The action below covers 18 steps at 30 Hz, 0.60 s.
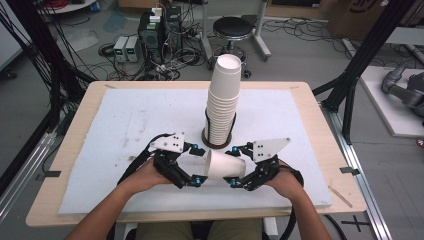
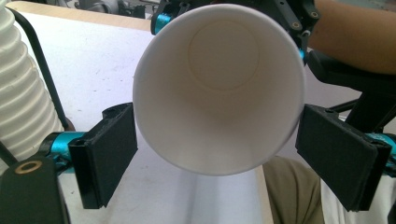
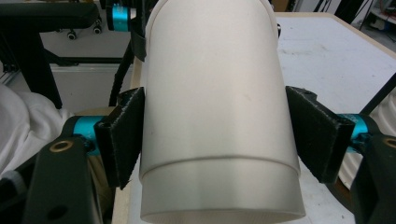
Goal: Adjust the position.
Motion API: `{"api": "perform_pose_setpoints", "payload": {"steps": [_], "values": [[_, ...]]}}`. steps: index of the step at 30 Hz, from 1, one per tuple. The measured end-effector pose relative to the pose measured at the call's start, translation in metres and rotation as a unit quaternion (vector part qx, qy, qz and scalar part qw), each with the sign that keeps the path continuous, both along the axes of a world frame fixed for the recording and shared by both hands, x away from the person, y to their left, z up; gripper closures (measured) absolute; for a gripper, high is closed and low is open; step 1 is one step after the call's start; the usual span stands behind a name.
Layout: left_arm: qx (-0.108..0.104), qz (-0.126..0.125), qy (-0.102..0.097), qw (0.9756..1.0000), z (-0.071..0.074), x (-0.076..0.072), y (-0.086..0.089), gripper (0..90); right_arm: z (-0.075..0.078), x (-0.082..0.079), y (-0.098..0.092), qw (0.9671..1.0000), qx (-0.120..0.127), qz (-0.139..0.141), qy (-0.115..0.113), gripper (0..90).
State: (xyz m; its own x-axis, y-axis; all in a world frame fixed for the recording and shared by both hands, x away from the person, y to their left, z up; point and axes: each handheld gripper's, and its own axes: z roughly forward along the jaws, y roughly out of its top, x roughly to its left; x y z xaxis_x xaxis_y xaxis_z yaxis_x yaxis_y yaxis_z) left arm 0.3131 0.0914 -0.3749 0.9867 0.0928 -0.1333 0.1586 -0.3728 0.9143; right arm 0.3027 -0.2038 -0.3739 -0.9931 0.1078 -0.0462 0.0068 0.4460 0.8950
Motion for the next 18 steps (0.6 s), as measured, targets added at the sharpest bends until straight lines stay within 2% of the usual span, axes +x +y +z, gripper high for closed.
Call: {"api": "perform_pose_setpoints", "payload": {"steps": [18], "values": [[-0.005,-0.017,0.025,0.9995,-0.005,0.005,-0.011,7.4,-0.001,0.0,-0.003,0.9999,0.004,0.012,0.002,25.8]]}}
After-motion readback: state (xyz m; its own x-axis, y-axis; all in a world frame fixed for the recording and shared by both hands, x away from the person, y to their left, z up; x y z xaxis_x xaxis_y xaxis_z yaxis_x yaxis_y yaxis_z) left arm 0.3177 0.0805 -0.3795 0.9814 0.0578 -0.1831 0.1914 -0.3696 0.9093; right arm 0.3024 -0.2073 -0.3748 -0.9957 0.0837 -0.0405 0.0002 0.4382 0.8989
